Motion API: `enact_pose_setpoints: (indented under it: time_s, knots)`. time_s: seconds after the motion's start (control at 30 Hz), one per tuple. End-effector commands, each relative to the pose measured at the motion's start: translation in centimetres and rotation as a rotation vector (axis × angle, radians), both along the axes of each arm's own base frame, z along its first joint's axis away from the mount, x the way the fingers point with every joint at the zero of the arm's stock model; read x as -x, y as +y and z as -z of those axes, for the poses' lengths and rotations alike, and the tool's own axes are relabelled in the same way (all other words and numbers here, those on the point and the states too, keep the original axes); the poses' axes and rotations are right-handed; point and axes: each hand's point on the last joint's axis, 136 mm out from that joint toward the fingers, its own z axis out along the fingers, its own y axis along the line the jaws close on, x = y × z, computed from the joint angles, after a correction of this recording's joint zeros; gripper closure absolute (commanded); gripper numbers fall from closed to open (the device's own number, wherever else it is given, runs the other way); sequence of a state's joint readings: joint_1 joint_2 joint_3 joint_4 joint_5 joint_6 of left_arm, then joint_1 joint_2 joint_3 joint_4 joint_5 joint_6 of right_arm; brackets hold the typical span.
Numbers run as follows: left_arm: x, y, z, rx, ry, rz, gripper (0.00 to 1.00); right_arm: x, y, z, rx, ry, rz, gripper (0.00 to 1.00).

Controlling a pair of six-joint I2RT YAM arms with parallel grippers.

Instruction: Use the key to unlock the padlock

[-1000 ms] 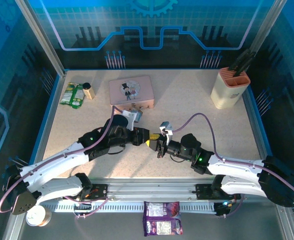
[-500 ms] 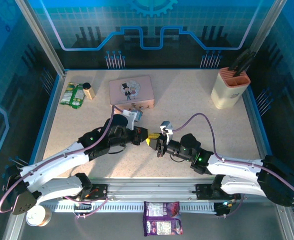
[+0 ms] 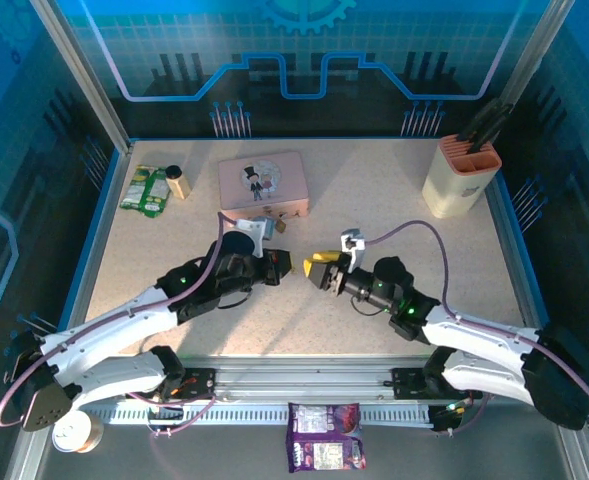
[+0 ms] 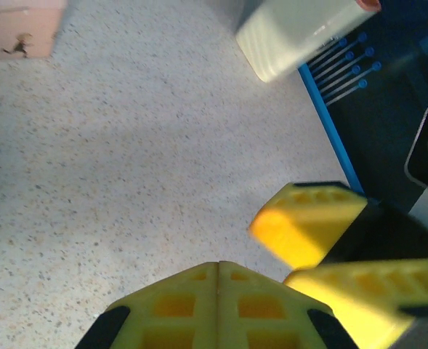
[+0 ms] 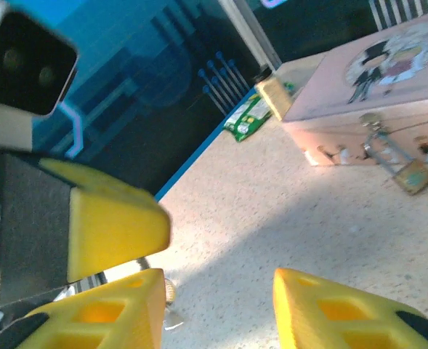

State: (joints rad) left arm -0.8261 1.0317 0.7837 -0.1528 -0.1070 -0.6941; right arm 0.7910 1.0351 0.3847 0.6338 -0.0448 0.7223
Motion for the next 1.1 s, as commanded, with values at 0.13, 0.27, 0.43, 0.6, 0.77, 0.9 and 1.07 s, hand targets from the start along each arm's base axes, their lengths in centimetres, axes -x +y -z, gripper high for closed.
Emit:
enact_pose_setpoints:
  time_s: [0.13, 0.27, 0.43, 0.6, 0.77, 0.9, 1.07]
  knots:
    - [-1.9, 0.3, -3.4, 0.17, -0.062, -0.112, 1.0, 0.2, -0.8, -3.2, -0.25, 0.119, -0.056, 0.52]
    - [-1.6, -1.3, -4.9, 0.256, -0.091, -0.043, 1.0, 0.2, -0.5, -4.1, -0.361, 0.166, -0.076, 0.51]
    - [-1.6, -2.3, -5.9, 0.294, -0.109, -0.001, 1.0, 0.6, 0.6, -5.3, -0.45, 0.168, -0.147, 0.51]
    - [-1.6, -2.8, -7.0, 0.338, -0.134, 0.02, 1.0, 0.3, 0.5, -5.1, -0.496, 0.177, -0.146, 0.52]
    - [-1.7, -2.8, -6.8, 0.334, -0.139, 0.015, 1.0, 0.5, 0.3, -5.9, -0.511, 0.166, -0.154, 0.53]
    - [-1.9, -3.1, -7.1, 0.355, -0.142, 0.016, 1.0, 0.6, 0.1, -6.3, -0.513, 0.158, -0.15, 0.54]
    - [-1.9, -3.6, -7.5, 0.379, -0.139, 0.034, 1.0, 0.8, -0.1, -7.2, -0.532, 0.148, -0.162, 0.58]
